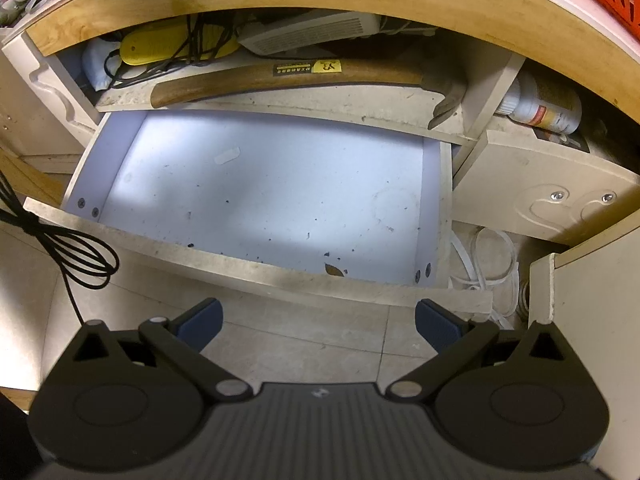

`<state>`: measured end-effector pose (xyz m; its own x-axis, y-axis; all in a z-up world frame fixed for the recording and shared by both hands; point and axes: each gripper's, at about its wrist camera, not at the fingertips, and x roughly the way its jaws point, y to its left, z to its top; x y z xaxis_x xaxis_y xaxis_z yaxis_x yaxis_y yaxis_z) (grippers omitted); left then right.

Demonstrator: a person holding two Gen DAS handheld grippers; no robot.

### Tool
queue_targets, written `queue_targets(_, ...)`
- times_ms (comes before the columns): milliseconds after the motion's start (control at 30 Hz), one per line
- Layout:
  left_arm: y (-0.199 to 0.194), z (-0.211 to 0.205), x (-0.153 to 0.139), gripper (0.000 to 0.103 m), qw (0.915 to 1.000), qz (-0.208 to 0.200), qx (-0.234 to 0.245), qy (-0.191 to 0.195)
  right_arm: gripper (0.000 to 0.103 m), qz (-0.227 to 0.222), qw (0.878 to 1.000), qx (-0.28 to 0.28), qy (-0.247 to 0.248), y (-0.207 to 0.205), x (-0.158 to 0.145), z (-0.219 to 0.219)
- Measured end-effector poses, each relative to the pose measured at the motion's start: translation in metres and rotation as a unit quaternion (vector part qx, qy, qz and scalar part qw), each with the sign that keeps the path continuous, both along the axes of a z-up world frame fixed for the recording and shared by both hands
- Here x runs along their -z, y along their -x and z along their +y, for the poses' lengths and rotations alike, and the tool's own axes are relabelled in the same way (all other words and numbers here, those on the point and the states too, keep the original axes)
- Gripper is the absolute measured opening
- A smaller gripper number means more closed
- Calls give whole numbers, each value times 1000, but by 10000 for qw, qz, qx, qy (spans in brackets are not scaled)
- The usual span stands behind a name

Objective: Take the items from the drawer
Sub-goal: 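Lower the white oval piece onto the countertop and open the left tool, then back the open left tool away from the white oval piece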

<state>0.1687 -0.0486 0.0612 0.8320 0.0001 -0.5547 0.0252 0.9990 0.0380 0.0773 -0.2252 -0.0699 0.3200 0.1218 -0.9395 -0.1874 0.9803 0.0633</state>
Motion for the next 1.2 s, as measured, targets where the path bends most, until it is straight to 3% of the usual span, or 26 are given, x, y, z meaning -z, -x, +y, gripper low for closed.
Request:
queue_targets(833,-28,4,25,55,10000,92,-29,-24,103,53,9999,-34,-89,-2,1,2)
queue_targets(1000,-30,1,32,56,9997,182,27,-185,103,46,9999,-19,-100,-2,0,2)
queue_targets(1133,-29,-1,35,83,9993,142,34,-356,103,29,9999,-38,-114,-1,-1,3)
queue_targets(1200,-29,-1,34,85,9991,97,6,-408,103,27,9999,-35,-121,-1,-1,3)
